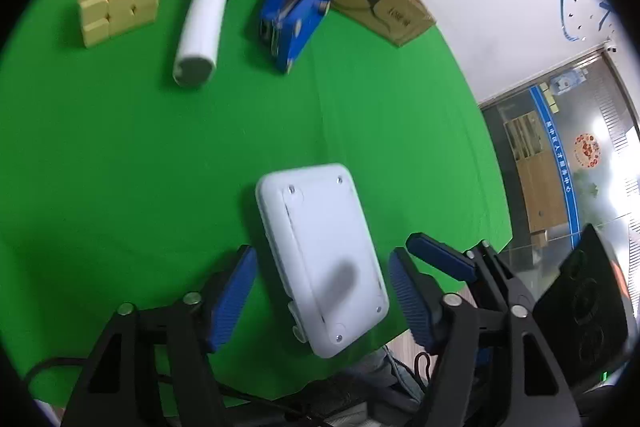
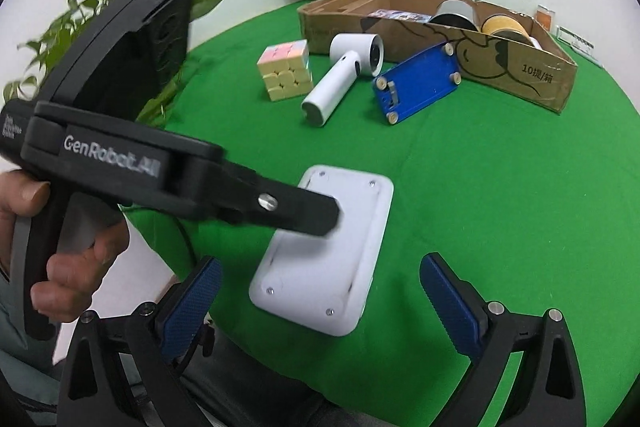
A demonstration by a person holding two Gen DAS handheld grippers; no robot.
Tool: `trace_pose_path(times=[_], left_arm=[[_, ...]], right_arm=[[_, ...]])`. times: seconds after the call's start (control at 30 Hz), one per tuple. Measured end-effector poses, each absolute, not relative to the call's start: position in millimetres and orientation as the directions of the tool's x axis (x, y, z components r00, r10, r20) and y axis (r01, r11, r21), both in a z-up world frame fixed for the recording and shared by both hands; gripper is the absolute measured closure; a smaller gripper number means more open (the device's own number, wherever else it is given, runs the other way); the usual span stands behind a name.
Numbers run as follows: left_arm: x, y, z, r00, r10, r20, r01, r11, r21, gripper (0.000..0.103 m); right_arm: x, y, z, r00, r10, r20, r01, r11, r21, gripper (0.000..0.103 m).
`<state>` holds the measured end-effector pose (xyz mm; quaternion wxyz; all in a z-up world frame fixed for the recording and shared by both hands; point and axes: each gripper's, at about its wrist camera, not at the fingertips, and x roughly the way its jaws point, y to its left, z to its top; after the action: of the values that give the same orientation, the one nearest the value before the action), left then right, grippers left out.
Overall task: Organize rigid objects
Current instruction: 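Reach the right tool to the white plastic device and grasp it, then lift the white device and turn it upright in the right tool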
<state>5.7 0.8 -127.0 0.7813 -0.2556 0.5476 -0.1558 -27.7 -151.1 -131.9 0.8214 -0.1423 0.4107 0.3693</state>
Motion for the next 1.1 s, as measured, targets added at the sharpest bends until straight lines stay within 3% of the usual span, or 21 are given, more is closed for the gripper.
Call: trace_pose_path(times=[0.07,0.13,0.3,0.53,0.63,0.97,1.1], left_arm=[[8.8,-2.4,-129.1,0.357,-0.516,-0.778,-0.027,0.827,-0.561,0.047],[11.8,-3.2,-130.5,0.349,-0.525,-0.776,-0.032,0.821,-0.570,0.055],[17.4,-1.5,-133.2,0.343,-0.556,-0.757,-0.040,0.797,-0.603,0.060],[19.6,0.2,-136.1,0.344,-0.591,-0.729,-0.057,0.762,-0.645,0.061],[27.2,-0.8,-138.4,0.330,-0.596,-0.732,-0.063,0.760,-0.647,0.073],[40.0,1.8,-140.9,0.331,-0.627,-0.705,-0.067,0.730,-0.680,0.073],[41.5,6.7,-134.0,0.336,-0.604,-0.723,-0.070,0.749,-0.659,0.073]], right_arm=[[-26.5,-150.6,-131.3,0.420,0.476,-0.772,-0.723,0.690,0.031,0.004],[-21.7,-149.6,-135.1,0.422,0.464,-0.779,-0.715,0.698,0.028,0.012],[-17.1,-150.1,-139.3,0.403,0.487,-0.775,-0.727,0.685,0.053,0.028],[-1.9,-152.4,-139.2,0.438,0.461,-0.772,-0.701,0.713,0.028,0.033],[13.4,-150.7,-141.7,0.461,0.428,-0.778,-0.688,0.726,-0.008,0.036],[8.0,-153.9,-146.2,0.530,0.341,-0.776,-0.682,0.715,-0.152,0.035],[24.1,-151.5,-145.1,0.492,0.384,-0.781,-0.659,0.751,-0.046,0.038]])
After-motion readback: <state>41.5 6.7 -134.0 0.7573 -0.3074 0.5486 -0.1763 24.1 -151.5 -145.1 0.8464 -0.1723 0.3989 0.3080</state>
